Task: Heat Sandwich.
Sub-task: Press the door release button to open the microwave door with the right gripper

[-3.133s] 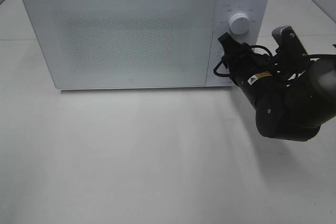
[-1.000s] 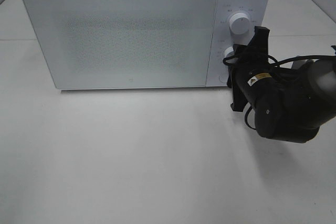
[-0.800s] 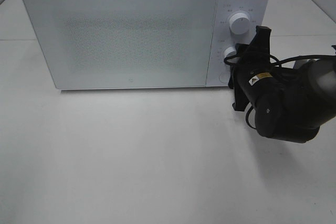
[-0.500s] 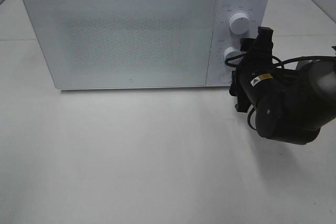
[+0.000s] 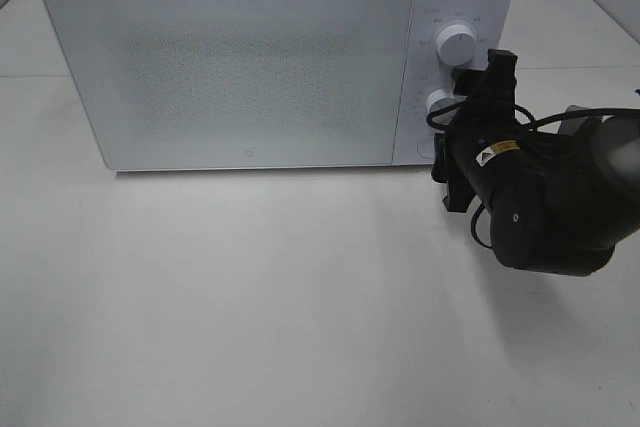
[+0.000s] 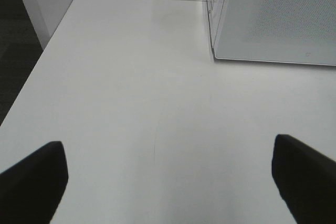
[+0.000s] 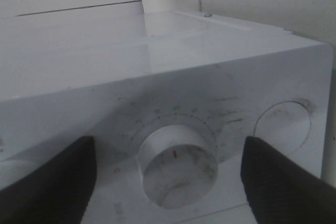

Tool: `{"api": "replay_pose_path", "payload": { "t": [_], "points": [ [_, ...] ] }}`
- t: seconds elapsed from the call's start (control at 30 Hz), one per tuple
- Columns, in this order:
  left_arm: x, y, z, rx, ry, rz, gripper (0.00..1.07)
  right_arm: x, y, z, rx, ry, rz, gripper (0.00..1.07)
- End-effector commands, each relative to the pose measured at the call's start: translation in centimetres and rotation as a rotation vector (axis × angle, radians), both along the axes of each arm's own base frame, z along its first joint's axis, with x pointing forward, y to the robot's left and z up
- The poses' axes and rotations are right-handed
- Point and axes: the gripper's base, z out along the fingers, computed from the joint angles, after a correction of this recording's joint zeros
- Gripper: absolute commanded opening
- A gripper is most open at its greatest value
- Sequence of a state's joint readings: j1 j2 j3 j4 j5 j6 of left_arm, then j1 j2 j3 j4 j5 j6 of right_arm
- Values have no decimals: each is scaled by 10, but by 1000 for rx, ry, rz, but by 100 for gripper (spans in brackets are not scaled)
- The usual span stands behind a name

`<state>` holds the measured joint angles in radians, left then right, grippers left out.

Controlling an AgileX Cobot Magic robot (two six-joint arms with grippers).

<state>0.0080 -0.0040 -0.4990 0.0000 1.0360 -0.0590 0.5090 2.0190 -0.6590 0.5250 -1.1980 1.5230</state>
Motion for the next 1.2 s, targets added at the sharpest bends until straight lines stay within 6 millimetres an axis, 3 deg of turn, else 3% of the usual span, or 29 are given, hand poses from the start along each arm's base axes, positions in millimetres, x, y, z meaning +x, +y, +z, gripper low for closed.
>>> {"api": "replay_pose_path", "payload": {
  "t": [0.03,0.27,0.67,1.2],
  "points": [
    [-3,-1,-1,-5,-31,-2,101,-4,-4,15,1,-150,15,76],
    [-3,-1,-1,-5,-31,-2,101,-28,-14,5,-23,-80,49,76],
    [-3,-1,-1,-5,-31,-2,101,-65,-32,25,-119,-13,86,76],
    [-3,-1,-1,-5,-31,-2,101,-100,-33,38,-397,269,353,74]
  ]
}}
